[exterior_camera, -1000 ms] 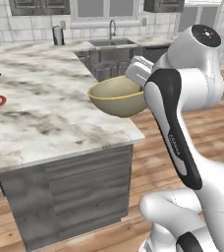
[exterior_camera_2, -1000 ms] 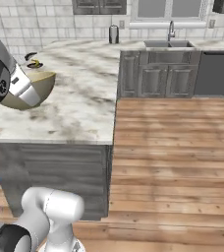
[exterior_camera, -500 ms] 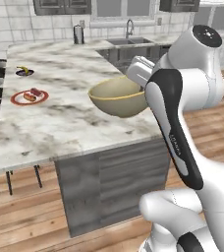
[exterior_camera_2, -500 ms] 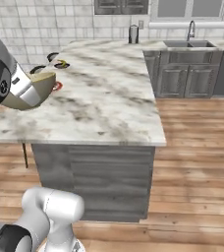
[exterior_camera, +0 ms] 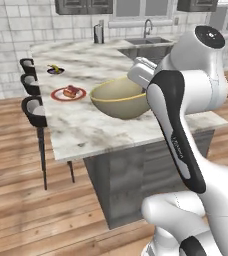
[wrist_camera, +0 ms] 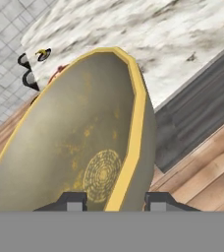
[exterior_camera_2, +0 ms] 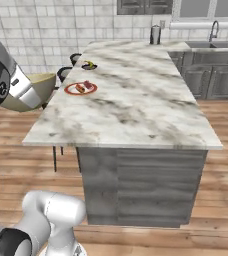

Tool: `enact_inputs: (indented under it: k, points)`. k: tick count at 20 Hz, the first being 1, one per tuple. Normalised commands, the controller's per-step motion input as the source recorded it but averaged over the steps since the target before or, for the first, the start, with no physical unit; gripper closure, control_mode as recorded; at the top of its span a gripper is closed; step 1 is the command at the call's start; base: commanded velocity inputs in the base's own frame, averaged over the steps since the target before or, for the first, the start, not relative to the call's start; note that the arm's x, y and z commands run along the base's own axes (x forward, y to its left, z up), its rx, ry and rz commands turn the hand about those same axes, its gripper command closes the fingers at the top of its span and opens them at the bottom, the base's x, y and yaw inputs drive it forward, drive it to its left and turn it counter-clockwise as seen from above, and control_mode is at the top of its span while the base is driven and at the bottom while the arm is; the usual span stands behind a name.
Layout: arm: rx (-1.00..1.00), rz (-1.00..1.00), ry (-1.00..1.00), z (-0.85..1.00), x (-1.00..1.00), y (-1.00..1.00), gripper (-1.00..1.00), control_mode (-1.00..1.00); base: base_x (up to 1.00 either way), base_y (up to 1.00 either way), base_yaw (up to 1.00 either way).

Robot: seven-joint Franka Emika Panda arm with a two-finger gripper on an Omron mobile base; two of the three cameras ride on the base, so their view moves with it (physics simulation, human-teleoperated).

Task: Take the smaller bowl and place it next to the appetizer plate on the dining counter , and place the larger bowl next to the plate with cooked food.

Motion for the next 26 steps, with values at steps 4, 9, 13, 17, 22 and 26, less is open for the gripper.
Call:
enact_inputs:
  k: [4,9,13,17,22,26]
  points:
    - [0.00,0.00,0.00,0.00,0.00,0.00,1.00,1.00,0.00,0.61,-0.09]
    - [0.00,0.00,0.00,0.00,0.00,0.00,1.00,1.00,0.01,0.51,-0.21]
    - [0.00,0.00,0.00,0.00,0.00,0.00,1.00,1.00,0.15,0.61,-0.32]
    - [0.00,0.00,0.00,0.00,0.00,0.00,1.00,1.00,0.13,0.80,-0.36]
    - [0.00,0.00,0.00,0.00,0.00,0.00,1.00,1.00,0.04,0.96,-0.35]
    - [0.00,0.00,0.00,0.00,0.00,0.00,1.00,1.00,0.03,1.00,-0.32]
